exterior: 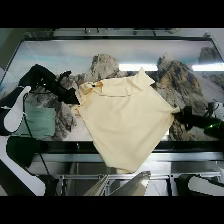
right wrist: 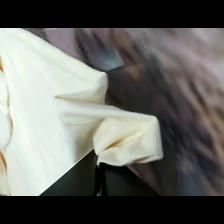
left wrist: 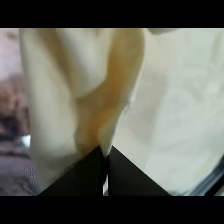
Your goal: Fold the shirts.
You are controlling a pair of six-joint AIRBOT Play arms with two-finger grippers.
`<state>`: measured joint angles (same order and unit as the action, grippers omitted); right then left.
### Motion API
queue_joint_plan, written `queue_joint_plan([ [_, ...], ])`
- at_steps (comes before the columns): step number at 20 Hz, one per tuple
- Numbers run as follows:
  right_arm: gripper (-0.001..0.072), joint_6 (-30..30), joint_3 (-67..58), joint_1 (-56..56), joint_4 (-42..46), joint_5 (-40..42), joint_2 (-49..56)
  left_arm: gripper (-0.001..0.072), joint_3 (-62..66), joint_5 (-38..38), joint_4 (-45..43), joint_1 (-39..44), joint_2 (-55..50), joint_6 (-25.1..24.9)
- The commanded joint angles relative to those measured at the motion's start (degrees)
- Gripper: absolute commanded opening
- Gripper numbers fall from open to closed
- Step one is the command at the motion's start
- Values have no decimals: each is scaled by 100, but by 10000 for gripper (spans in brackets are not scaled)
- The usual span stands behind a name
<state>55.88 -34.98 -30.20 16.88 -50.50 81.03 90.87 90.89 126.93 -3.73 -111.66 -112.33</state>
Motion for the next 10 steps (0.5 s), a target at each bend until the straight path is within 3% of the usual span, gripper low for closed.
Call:
queue_joint_plan([
  [1, 21, 501, -2240, 275, 129, -131, 1248, 18, -1322, 466, 564, -94, 946, 289],
  [4, 21, 1043, -3963, 540, 546, -382, 2179, 20, -3115, 501, 625, 66, 2164, 874],
  [7, 24, 1102, -4918, 791, 562, -428, 2723, 19, -4489, 96, 682, 354, 2931, 885],
  [9, 317, 1051, -5147, 820, 553, -533, 2734, 19, -4739, -483, 678, 415, 3185, 833],
  [10, 317, 988, -5235, 754, 573, -699, 2675, 18, -4666, -671, 662, 361, 3211, 831],
])
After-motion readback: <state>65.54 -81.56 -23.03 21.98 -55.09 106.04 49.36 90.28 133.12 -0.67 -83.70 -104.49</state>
